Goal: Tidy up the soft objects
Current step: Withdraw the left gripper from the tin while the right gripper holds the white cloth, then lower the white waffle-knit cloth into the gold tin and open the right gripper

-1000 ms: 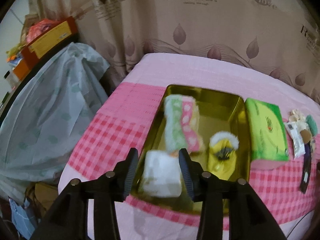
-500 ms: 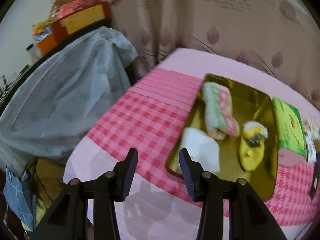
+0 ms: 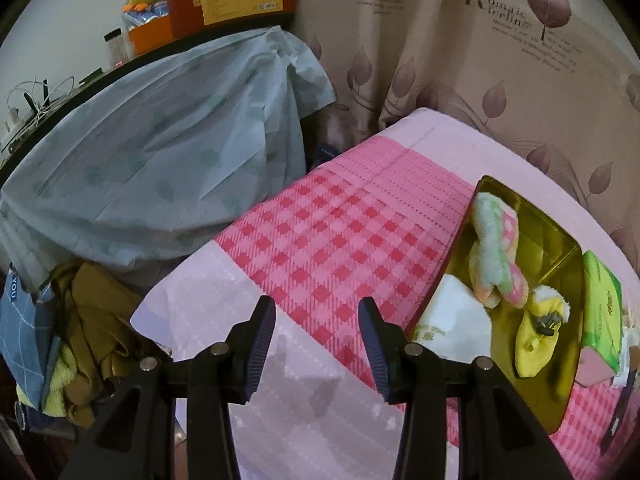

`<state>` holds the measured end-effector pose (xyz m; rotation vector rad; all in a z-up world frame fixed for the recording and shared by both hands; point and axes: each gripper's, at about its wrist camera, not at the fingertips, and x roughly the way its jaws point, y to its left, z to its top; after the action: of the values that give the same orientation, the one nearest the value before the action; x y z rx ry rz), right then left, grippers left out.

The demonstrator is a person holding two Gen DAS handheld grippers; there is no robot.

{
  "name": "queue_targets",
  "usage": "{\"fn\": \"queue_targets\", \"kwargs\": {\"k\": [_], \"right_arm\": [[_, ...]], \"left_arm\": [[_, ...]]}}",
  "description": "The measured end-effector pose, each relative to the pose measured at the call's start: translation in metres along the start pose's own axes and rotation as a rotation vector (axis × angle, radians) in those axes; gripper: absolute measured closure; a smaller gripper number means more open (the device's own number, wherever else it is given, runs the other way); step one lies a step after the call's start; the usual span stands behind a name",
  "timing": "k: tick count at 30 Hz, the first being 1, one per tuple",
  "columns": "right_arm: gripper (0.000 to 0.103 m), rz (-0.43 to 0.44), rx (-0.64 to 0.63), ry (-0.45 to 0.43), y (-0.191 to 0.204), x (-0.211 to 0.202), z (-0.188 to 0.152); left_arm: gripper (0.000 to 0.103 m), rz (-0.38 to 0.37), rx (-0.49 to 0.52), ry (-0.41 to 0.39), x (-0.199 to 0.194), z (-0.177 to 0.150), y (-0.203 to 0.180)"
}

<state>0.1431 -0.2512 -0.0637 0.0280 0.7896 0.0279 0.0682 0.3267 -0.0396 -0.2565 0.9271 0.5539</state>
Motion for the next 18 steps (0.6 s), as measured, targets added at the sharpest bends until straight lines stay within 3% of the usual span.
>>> {"fn": "queue_targets", "kwargs": {"k": [7,18], "right_arm": [[0.057,0.145,-0.098,-0.018,0.069,-0.015,0.016],[0.057,0.406,-0.304,0.002,0.213,-0.031,0.021]], "left_arm": [[0.059,0.004,-0.016,0.016,0.004,0.001,0.003],[0.059,0.012,-0.055,0.029,0.009,0.002,0.012]]}}
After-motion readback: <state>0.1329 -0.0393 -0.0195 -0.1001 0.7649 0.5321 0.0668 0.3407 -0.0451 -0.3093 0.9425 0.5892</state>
